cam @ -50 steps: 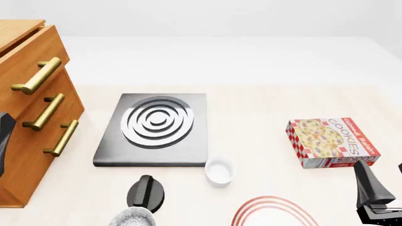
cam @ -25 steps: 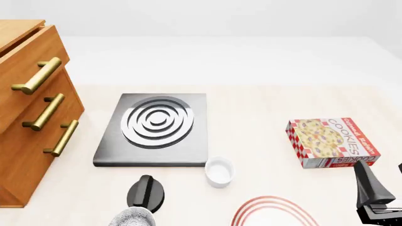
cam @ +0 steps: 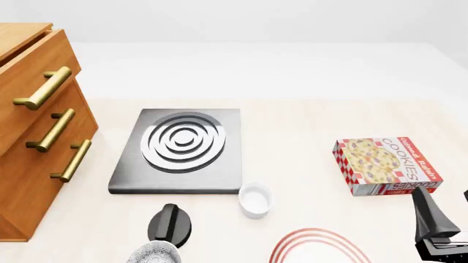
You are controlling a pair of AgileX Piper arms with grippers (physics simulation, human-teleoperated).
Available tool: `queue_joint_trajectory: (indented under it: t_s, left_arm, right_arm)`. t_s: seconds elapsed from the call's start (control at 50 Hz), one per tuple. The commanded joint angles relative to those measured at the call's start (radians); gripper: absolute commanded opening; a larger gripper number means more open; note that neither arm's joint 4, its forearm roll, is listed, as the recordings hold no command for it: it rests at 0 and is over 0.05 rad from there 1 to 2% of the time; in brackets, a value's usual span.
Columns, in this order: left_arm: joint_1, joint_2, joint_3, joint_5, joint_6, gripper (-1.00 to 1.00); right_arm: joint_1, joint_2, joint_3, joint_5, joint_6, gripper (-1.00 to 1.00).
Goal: Pick the akita bowl on the wooden cabinet and place it on the plate.
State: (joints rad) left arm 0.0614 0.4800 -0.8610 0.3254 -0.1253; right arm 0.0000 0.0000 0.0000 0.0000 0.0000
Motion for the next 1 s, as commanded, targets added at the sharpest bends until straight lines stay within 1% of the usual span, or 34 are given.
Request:
queue_joint_trajectory:
  t_s: [0.02, 0.04, 0.08, 0.12, 0.24, 0.28, 0.46, 0.64, 0.8, 0.92, 1.0]
  left_arm:
    - [0.051, 0.057, -0.048, 0.014, -0.055, 1.0]
    - [0.056, 0.057, -0.052, 0.016, -0.057, 1.0]
    - [0.079, 0.072, -0.065, 0.025, -0.09, 1.0]
    - [0.096, 0.082, -0.079, 0.031, -0.106, 1.0]
    - [0.128, 0.101, -0.104, 0.035, -0.119, 1.0]
    - [0.145, 0.113, -0.121, 0.042, -0.139, 1.0]
    - [0.176, 0.124, -0.163, 0.05, -0.145, 1.0]
    - [0.213, 0.12, -0.201, 0.074, -0.168, 1.0]
    - [0.294, 0.161, -0.245, 0.11, -0.262, 1.0]
    - [0.312, 0.176, -0.274, 0.105, -0.256, 1.0]
    - [0.347, 0.191, -0.285, 0.097, -0.267, 1.0]
  right_arm:
    - [0.0, 0.0, 0.0, 0.0, 0.0, 1.0]
    - [0.0, 0.0, 0.0, 0.0, 0.0, 1.0]
    - [0.0, 0.0, 0.0, 0.0, 0.0, 1.0]
    - [0.0, 0.0, 0.0, 0.0, 0.0, 1.0]
    - [0.0, 0.0, 0.0, 0.0, 0.0, 1.0]
    - [0.0, 0.0, 0.0, 0.0, 0.0, 1.0]
    - [0.0, 0.0, 0.0, 0.0, 0.0, 1.0]
    - [0.0, 0.0, 0.0, 0.0, 0.0, 1.0]
    - [0.0, 0.0, 0.0, 0.0, 0.0, 1.0]
    - [0.0, 0.0, 0.0, 0.0, 0.0, 1.0]
    - [0.0, 0.0, 0.0, 0.0, 0.0, 1.0]
